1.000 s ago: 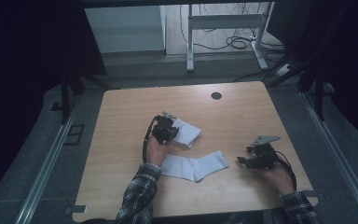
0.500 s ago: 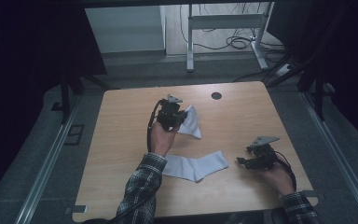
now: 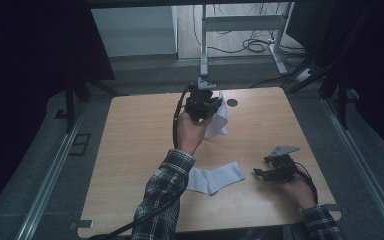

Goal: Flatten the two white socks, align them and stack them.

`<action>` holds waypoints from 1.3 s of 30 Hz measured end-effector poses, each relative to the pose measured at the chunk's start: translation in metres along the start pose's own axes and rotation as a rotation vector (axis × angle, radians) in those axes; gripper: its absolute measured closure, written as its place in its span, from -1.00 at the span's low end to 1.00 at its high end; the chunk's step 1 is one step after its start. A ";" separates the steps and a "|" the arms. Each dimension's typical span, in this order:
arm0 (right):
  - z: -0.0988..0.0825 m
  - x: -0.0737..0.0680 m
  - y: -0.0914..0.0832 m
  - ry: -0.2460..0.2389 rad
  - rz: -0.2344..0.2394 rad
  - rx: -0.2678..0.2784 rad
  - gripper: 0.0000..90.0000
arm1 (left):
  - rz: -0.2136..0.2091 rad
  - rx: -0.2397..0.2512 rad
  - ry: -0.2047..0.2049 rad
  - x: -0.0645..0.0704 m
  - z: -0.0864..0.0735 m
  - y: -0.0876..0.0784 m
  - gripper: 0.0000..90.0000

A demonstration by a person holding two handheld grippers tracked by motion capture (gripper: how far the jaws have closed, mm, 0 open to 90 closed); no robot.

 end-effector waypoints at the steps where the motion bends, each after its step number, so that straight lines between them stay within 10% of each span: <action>1: 0.000 0.000 0.000 -0.002 0.000 0.000 -0.33 | 0.006 0.006 0.002 -0.001 0.002 -0.004 0.89; 6: 0.000 0.000 0.000 -0.004 0.000 0.002 -0.33 | 0.045 -0.037 -0.032 -0.021 -0.013 -0.007 0.89; 18: 0.000 -0.001 0.001 0.000 -0.003 0.009 -0.33 | 0.138 -0.227 -0.135 -0.076 -0.121 0.012 0.88; 33: 0.000 -0.003 0.002 0.016 -0.020 0.011 -0.34 | 0.222 -0.350 -0.191 -0.111 -0.215 -0.001 0.86; 39: 0.000 -0.003 0.002 0.020 -0.024 0.015 -0.34 | 0.260 -0.296 -0.194 -0.118 -0.221 -0.011 0.40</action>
Point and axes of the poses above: each handheld gripper's, and its own axes: y roughly forward along the jaws, z roughly out of its top, x roughly to its right, the point moved 2 cm from there along y, roughly forward along the jaws, and after that the axes turned 4 degrees about z, right-handed, at the moved point
